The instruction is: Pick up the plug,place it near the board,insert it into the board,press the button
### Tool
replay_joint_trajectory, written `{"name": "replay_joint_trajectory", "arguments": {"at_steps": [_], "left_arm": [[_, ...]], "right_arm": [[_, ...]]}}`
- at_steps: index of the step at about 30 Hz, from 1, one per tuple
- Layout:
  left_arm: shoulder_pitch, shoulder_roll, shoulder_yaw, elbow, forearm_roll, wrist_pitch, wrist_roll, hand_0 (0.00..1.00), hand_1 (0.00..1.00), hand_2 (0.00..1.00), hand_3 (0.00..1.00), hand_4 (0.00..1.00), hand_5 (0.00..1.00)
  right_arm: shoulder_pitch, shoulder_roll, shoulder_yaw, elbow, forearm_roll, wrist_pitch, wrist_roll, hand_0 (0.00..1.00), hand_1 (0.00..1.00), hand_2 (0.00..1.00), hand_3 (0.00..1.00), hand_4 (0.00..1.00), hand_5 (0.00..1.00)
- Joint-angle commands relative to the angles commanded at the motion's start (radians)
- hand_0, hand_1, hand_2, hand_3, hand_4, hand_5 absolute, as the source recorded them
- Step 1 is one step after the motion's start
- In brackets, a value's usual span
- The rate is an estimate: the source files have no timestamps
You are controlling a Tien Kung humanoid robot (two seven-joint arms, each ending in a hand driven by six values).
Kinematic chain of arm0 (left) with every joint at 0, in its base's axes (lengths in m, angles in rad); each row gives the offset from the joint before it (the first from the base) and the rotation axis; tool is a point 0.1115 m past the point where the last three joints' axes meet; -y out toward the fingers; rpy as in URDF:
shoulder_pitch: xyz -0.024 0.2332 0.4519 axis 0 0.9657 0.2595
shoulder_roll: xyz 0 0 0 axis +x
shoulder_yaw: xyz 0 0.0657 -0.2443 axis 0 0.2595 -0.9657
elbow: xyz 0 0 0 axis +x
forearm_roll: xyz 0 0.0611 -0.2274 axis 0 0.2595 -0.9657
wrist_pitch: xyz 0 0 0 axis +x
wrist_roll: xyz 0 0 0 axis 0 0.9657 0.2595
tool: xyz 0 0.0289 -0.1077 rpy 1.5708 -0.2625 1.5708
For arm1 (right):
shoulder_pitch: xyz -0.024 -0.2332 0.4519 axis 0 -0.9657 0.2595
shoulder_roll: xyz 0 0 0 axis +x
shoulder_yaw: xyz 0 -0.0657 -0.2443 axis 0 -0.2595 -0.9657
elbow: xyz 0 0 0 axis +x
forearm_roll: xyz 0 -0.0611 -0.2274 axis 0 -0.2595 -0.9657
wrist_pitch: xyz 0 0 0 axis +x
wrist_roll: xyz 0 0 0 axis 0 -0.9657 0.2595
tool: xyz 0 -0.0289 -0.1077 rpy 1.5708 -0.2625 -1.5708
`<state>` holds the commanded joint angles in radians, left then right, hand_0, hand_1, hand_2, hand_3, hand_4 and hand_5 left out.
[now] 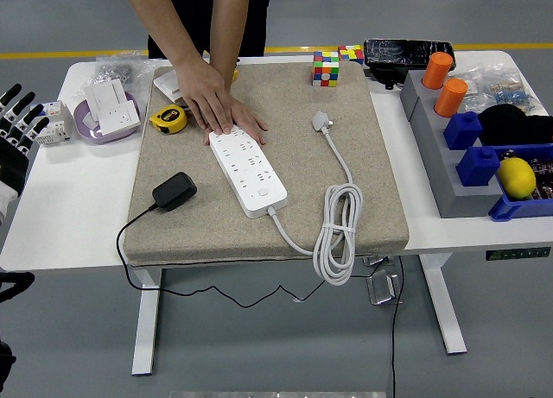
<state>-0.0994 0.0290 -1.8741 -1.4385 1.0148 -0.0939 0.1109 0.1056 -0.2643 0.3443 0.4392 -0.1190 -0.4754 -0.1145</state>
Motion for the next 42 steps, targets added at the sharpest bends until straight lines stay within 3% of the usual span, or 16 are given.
{"name": "replay_joint_trajectory", "arguments": {"at_steps": [42], "left_arm": [[0.009, -0.001, 0.005, -0.018, 0.054, -0.003, -0.003, 0.784, 0.811, 0.793, 0.793, 0.998, 0.994]], "right_arm": [[0.005, 0.001, 0.004, 0.000, 0.001, 0.000, 0.000, 0.943, 0.839, 0.780, 0.796, 0.998, 0.998]]}}
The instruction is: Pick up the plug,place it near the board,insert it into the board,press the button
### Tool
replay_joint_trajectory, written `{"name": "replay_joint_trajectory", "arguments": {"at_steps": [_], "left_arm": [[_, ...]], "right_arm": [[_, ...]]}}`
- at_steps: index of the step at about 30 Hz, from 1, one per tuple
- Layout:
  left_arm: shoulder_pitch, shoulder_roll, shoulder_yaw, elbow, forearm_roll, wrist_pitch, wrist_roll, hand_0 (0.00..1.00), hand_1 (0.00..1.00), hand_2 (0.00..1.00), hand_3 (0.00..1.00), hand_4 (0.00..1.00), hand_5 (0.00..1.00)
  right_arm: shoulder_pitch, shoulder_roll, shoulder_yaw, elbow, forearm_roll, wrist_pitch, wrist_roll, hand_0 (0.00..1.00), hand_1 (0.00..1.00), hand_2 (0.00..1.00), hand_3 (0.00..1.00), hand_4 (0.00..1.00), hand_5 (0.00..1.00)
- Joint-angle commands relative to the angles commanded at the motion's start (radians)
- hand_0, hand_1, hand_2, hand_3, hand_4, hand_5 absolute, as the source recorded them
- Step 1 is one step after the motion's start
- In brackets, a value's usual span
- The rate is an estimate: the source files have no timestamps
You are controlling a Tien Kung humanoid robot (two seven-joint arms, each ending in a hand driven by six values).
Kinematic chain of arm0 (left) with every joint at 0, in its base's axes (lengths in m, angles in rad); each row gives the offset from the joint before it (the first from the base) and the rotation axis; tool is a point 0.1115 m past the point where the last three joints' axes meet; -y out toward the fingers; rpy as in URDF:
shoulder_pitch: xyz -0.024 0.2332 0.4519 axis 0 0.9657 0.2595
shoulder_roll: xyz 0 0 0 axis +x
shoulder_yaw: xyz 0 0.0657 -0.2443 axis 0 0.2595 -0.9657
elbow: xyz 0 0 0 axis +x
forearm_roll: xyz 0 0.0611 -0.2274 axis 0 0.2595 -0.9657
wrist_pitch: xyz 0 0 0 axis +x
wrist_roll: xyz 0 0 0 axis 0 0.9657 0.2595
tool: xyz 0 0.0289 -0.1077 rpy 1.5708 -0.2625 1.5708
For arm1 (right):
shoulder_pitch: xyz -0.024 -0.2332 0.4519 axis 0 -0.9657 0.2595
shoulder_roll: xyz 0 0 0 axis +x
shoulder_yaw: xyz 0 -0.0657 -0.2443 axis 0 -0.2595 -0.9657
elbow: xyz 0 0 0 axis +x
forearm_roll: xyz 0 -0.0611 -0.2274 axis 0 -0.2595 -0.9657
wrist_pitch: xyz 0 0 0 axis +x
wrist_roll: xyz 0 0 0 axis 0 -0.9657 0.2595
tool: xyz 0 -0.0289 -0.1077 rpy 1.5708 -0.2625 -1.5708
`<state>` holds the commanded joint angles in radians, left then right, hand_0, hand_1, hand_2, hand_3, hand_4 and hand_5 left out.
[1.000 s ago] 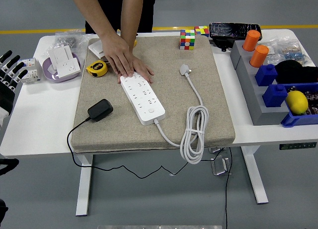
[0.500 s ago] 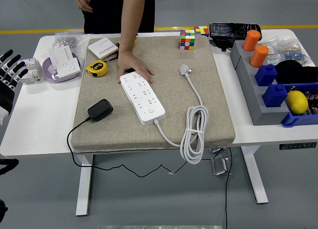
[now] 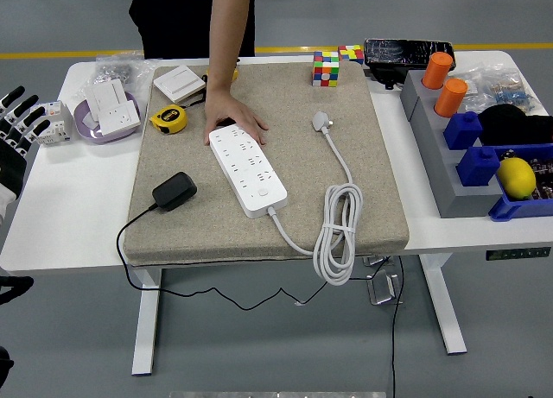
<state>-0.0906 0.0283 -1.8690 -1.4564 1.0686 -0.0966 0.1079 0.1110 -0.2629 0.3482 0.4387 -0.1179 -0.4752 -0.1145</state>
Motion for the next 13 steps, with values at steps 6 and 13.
{"name": "replay_joint_trajectory", "arguments": {"at_steps": [6, 13], "left_arm": [[0.000, 0.001, 0.010, -0.001, -0.004, 0.002, -0.001, 0.782, 0.801, 0.765, 0.792, 0.998, 0.980], [-0.011, 0.001, 0.010, 0.004, -0.060, 0.002, -0.002, 0.766, 0.796, 0.772, 0.793, 0.998, 0.997]], "right_arm": [[0.001, 0.001, 0.002, 0.000, 0.000, 0.000, 0.000, 0.942, 0.839, 0.780, 0.795, 0.998, 0.998], [0.004, 0.003, 0.005, 0.000, -0.001, 0.000, 0.000, 0.942, 0.840, 0.780, 0.795, 0.998, 0.998]]}}
